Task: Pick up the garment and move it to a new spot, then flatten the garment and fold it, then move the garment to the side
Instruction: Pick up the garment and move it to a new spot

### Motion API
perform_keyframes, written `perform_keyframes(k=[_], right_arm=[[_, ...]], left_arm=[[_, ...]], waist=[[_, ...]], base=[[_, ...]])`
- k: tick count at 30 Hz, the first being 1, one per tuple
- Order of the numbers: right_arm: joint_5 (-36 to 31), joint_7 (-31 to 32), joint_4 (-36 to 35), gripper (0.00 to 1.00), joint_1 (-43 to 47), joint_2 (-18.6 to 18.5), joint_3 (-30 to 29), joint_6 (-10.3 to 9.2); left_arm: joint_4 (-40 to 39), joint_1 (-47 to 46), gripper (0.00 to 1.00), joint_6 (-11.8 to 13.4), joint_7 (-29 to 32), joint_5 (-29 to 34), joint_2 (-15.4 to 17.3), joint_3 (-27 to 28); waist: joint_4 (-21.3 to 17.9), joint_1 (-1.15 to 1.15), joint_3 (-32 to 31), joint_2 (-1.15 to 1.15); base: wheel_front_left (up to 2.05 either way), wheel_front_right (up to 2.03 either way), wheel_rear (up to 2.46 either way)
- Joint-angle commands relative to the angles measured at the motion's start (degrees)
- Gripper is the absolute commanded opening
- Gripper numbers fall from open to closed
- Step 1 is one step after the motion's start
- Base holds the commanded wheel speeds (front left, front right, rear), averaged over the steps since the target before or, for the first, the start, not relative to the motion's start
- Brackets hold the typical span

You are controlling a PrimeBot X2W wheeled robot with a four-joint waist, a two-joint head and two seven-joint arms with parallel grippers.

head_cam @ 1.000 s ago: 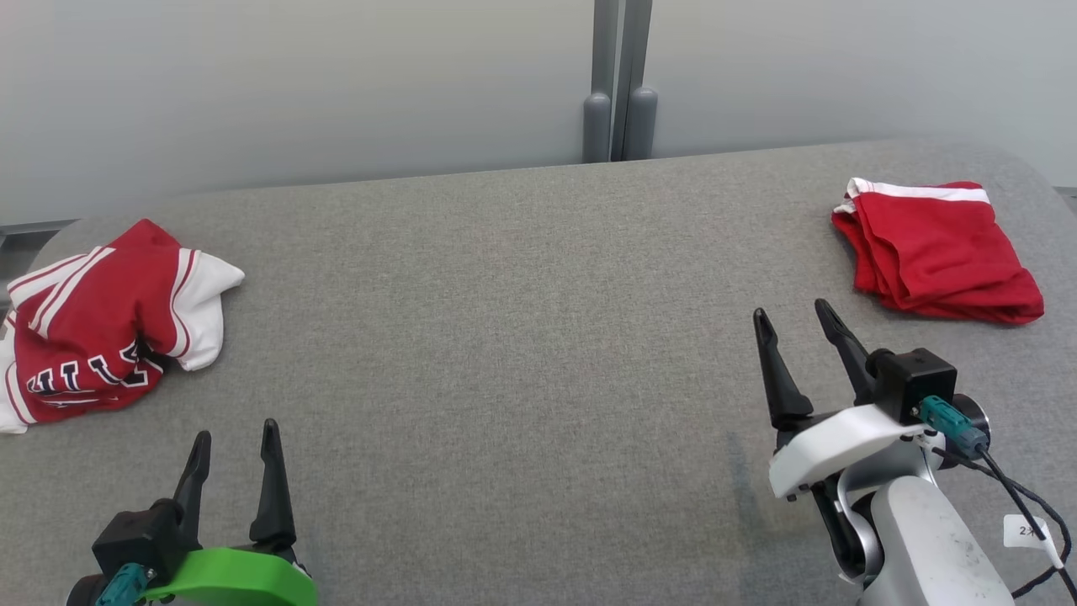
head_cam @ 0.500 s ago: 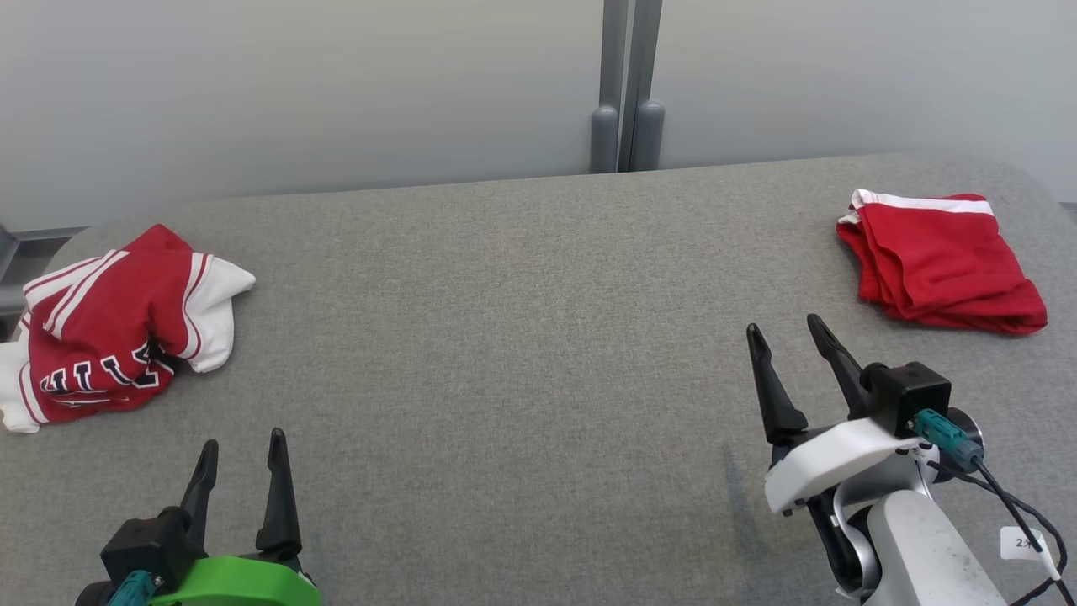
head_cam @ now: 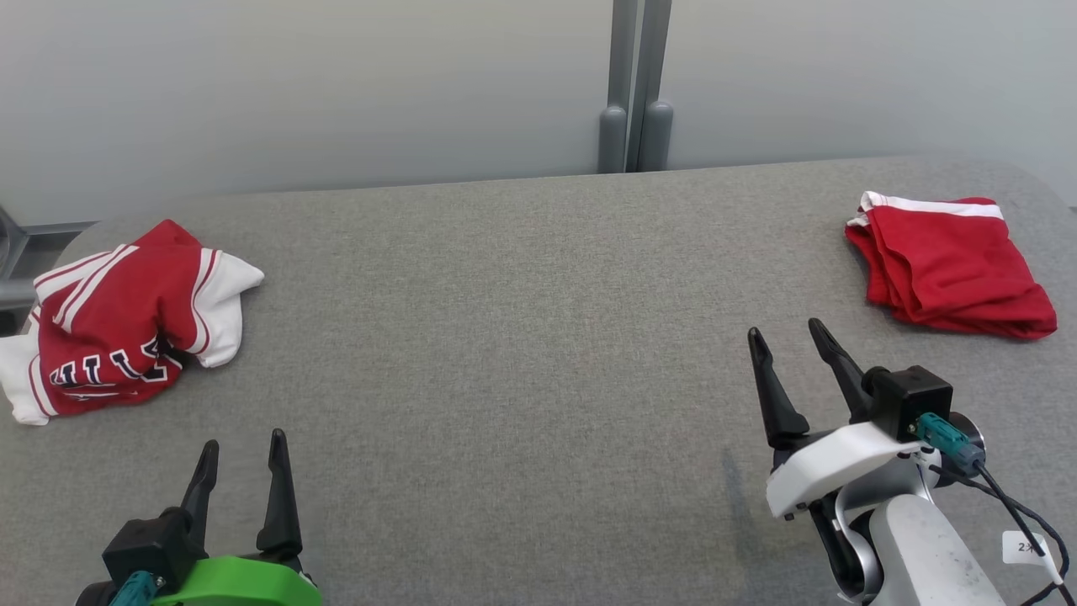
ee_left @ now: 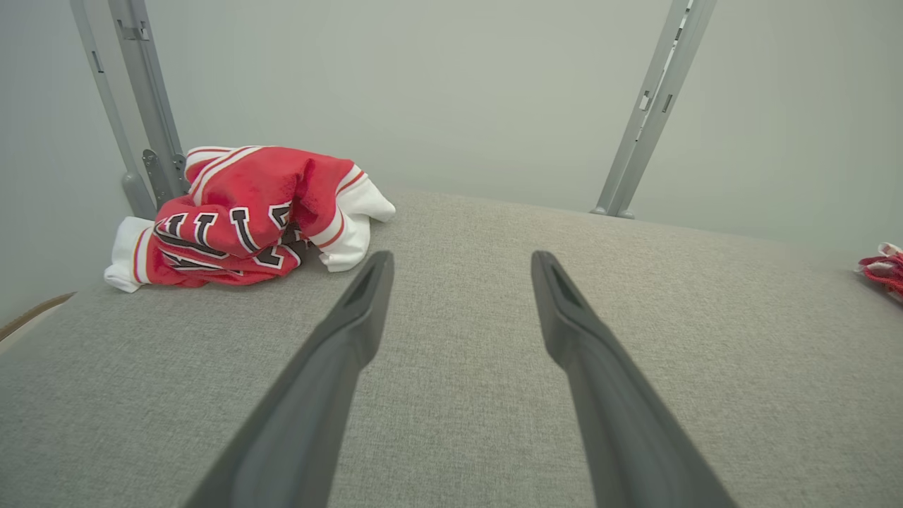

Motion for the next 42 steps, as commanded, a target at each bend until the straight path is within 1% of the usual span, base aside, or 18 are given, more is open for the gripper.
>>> perform_keyframes(k=[1,5,8,12,22,28,31,35,38,42], right_arm=[[0.0,-0.2,-0.3,1.00,0.7,0.0,-0.1,-0.08],[-0.1,0.1,-0.4,1.00,0.8,0.0,0.0,-0.08],[0.0,0.4,-0.6,1.00,1.0,0.0,-0.1,-0.08],[0.0,0.6,-1.2,1.00,1.0,0.0,-0.3,-0.08],[-0.2,1.4,-2.2,1.00,1.6,-0.1,-0.5,-0.08],[0.0,1.5,-2.3,1.00,1.6,-0.1,-0.3,-0.08],[0.2,1.4,-2.2,1.00,1.4,-0.1,0.0,-0.08],[0.2,1.4,-2.0,1.00,1.0,-0.1,0.3,-0.08],[0.2,1.1,-1.8,1.00,0.8,-0.1,0.0,-0.08],[-0.4,1.0,-1.9,1.00,0.5,-0.1,-0.4,-0.08]], left_arm=[[0.1,0.4,1.00,0.3,0.0,0.6,0.0,0.3],[-0.2,0.1,1.00,0.5,0.0,0.8,-0.1,0.7],[-0.4,0.1,1.00,0.6,0.0,1.0,-0.2,0.9],[-0.8,0.5,1.00,0.8,0.0,1.0,-0.3,1.0],[-1.4,1.6,1.00,1.0,0.0,1.5,-0.6,1.9],[-2.2,2.7,1.00,1.5,0.0,1.3,-0.7,2.7],[-2.6,3.2,1.00,1.6,0.0,1.3,-0.6,3.1],[-3.2,3.6,1.00,1.9,0.0,1.3,-0.7,3.6],[-3.7,3.6,1.00,1.6,0.0,1.4,-0.6,4.1],[-4.5,3.2,1.00,1.1,0.3,0.8,0.8,4.9]], waist=[[0.3,0.00,0.0,0.00],[1.9,0.00,0.0,0.00],[4.0,0.00,0.0,0.00],[8.2,0.00,0.2,0.00],[20.3,0.00,1.0,0.00],[25.0,0.00,1.4,0.00],[26.0,0.00,1.6,0.00],[26.2,0.00,1.9,0.00],[25.4,0.00,2.1,0.00],[23.7,0.00,2.4,0.00]], base=[[0.00,0.00,0.00],[0.00,0.00,0.00],[0.00,0.00,0.00],[0.00,0.00,0.00],[0.00,0.00,0.00],[0.00,0.00,0.00],[0.00,0.00,0.00],[0.00,0.00,0.00],[0.00,0.00,0.00],[0.00,0.00,0.00]])
